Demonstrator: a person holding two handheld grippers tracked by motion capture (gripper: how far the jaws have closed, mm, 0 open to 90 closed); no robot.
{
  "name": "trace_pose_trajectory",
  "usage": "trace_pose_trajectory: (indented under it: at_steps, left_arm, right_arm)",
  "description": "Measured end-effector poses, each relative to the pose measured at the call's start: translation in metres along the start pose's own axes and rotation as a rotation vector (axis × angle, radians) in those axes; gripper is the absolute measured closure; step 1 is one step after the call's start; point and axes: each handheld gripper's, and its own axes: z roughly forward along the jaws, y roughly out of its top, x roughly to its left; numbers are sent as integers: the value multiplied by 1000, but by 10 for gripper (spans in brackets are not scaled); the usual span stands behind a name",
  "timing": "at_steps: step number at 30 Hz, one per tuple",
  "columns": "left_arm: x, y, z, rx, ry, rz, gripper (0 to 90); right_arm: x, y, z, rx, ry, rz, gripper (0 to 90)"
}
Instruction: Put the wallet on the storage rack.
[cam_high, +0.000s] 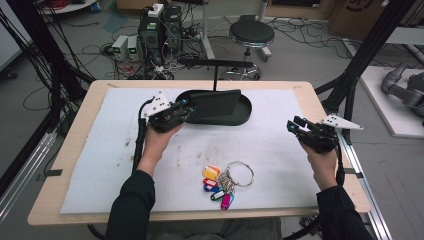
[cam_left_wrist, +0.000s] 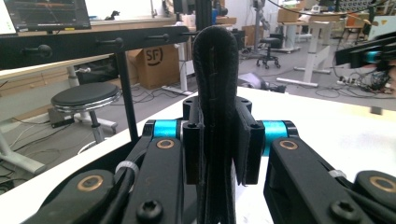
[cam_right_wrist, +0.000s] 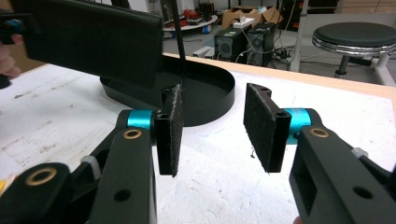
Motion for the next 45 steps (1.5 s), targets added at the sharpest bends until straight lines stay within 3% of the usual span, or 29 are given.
trace_pose_trajectory:
  at_steps: [10, 14, 18, 21, 23, 26, 32, 36, 45]
  left_arm:
    - [14, -15, 45, 1, 33, -31, 760]
    - [18, -25, 59, 0, 65, -43, 760]
    - [25, -36, 64, 9, 93, -67, 760]
    - [30, -43, 64, 1, 101, -112, 760]
    - [32, -44, 63, 4, 111, -112, 758]
    - [34, -44, 61, 34, 125, -103, 752]
    - [42, -50, 56, 99, 158, -151, 738]
    - [44, -54, 55, 163, 187, -154, 720]
    - [42, -60, 58, 275, 205, -141, 673]
  right_arm:
    - [-1, -2, -1, -6, 0, -1, 595]
    - [-2, -3, -2, -8, 0, -6, 602]
    - [-3, -4, -3, -10, 0, -11, 604]
    - [-2, -5, -3, -4, 1, -12, 606]
    - [-2, -5, -2, -3, 2, -15, 606]
    - [-2, -6, -2, 0, 3, -15, 606]
    - [0, -6, 0, 8, 5, -20, 606]
    - [-1, -6, 0, 9, 4, -26, 606]
    - [-2, -7, 0, 13, 2, -26, 606]
